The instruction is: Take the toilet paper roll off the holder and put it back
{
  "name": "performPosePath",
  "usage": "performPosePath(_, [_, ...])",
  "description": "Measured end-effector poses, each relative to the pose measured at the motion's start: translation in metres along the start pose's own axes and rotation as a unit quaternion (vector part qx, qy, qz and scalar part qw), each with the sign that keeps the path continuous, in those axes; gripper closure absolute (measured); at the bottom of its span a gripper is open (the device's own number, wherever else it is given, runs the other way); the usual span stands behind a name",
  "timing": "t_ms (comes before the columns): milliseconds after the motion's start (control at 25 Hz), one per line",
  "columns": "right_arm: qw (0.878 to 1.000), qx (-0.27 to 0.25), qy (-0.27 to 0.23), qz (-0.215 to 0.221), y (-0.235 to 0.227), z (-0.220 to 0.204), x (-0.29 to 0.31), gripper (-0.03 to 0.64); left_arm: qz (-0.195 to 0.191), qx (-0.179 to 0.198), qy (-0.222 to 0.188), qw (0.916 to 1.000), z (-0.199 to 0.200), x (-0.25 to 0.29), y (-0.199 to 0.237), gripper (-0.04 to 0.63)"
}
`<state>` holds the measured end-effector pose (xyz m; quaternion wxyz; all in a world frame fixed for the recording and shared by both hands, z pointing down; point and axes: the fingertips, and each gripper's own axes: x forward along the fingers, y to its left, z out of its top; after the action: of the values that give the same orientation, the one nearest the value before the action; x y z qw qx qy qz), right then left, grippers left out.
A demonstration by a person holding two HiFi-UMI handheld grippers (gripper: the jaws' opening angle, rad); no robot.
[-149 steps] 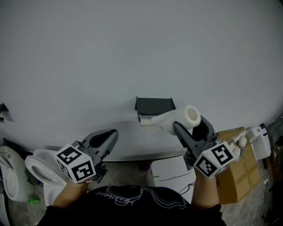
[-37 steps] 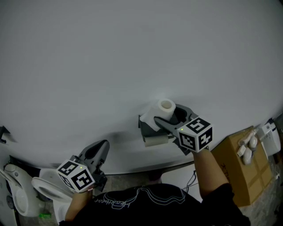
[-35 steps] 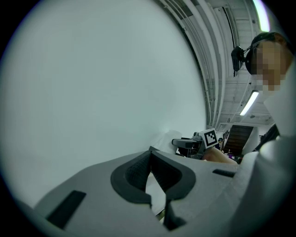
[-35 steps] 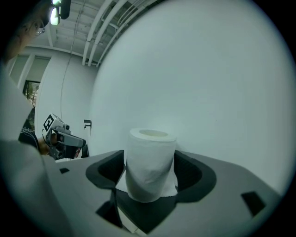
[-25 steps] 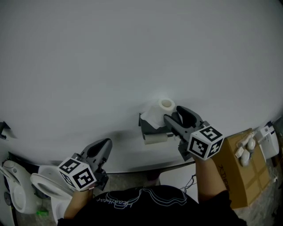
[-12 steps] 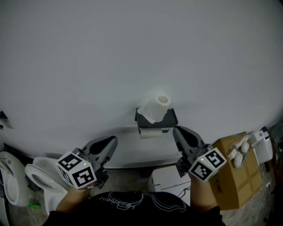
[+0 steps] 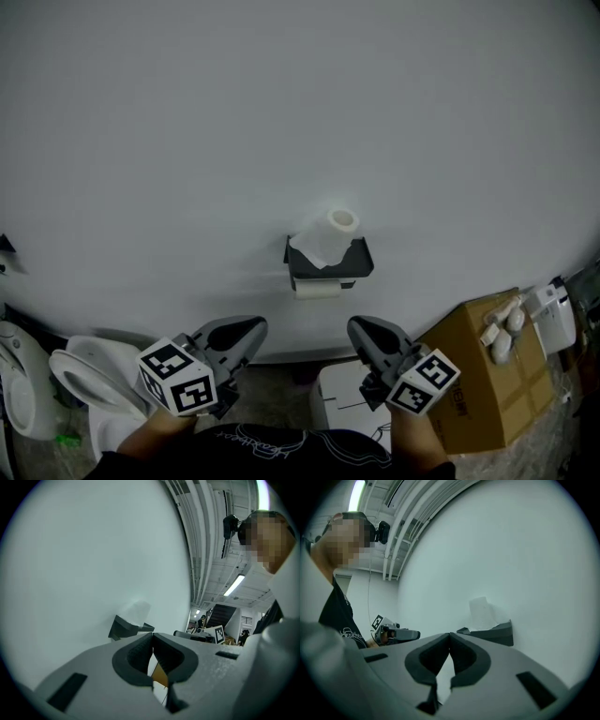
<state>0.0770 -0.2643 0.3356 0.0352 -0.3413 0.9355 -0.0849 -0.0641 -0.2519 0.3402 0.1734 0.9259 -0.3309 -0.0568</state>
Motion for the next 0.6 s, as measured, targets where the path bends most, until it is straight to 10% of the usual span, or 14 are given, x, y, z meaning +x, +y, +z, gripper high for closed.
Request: performPosePath(600, [1.000, 0.007, 0.007, 0.015, 0.036, -0.020, -0.014, 0.612, 0.011, -0.015, 0.009, 0.9998, -0.018, -0.019, -0.013, 0.589])
